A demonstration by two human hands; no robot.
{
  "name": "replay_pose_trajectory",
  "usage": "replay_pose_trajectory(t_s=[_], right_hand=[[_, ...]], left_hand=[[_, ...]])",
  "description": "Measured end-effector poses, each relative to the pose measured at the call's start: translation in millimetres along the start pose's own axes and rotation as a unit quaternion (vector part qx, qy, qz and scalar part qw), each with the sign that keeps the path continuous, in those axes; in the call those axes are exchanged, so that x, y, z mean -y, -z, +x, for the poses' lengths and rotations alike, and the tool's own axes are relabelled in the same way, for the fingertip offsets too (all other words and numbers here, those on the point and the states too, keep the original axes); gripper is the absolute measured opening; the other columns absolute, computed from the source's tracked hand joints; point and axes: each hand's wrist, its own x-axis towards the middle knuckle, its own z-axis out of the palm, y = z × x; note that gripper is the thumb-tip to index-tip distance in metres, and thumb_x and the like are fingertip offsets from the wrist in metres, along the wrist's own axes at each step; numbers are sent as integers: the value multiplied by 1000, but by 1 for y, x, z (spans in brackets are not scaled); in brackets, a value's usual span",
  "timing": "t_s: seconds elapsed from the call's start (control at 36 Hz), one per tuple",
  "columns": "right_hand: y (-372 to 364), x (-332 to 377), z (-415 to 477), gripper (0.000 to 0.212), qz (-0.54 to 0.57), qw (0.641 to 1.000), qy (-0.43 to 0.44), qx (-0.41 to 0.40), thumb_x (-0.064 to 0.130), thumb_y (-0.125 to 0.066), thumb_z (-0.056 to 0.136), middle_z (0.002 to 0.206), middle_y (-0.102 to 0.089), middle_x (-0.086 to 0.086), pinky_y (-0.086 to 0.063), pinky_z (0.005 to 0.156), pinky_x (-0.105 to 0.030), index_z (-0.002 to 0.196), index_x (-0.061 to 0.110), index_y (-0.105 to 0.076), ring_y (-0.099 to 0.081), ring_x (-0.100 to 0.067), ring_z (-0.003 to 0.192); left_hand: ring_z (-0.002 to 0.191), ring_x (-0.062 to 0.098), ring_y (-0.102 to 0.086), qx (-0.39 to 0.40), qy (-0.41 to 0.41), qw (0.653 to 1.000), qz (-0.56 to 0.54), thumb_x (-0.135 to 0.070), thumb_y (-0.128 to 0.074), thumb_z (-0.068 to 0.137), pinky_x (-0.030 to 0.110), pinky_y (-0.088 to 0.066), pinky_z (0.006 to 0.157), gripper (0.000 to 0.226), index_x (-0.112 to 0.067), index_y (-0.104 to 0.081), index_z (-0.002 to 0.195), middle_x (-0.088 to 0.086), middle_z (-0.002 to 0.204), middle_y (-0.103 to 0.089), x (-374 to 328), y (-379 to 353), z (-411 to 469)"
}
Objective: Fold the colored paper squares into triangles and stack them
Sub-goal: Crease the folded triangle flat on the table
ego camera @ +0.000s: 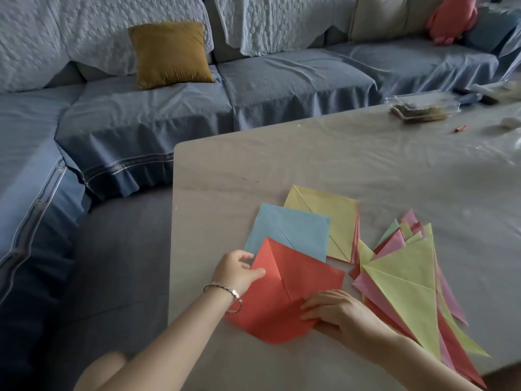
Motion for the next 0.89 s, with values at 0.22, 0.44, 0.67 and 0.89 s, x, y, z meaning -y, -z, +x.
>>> replay_pose_trajectory(t_s=[0.22,0.44,0.67,0.89], right_hand=[[20,10,1,54,100,987,-123,-31,73,-29,83,77,-59,17,-39,68,-17,86,27,-57,-52,4,73],[50,27,21,3,212,932,-207,-208,50,-65,70,124,-49,29,-33,85,1,70,52,-68,-46,15,108],[54,44,32,24,343,879,-253,-213,18,-75,67,87,-69,24,-48,71,-12,58,40,-71,-63,6,80],[61,61,38,35,363,844,-298,-258,9,-76,70,68,-70,17,-49,64,-12,52,39,-70,-60,3,60]], left_hand=[[81,8,-60,-92,-168,979,70,-13,-64,84,8,-40,68,11,-10,-71,92,-1,90,-70,-25,-10,-15],[68,-17,-56,-60,-255,964,44,-12,-64,84,-1,-38,63,8,-14,-73,85,-23,70,-61,-32,-1,-48],[71,-8,-60,-35,-259,965,11,-12,-64,84,1,-39,63,28,-36,-61,70,-22,69,-64,-28,4,-71],[82,-9,-61,-73,-316,945,-36,-39,-61,79,2,-42,72,15,-45,-59,93,-31,81,-65,-31,2,-83]])
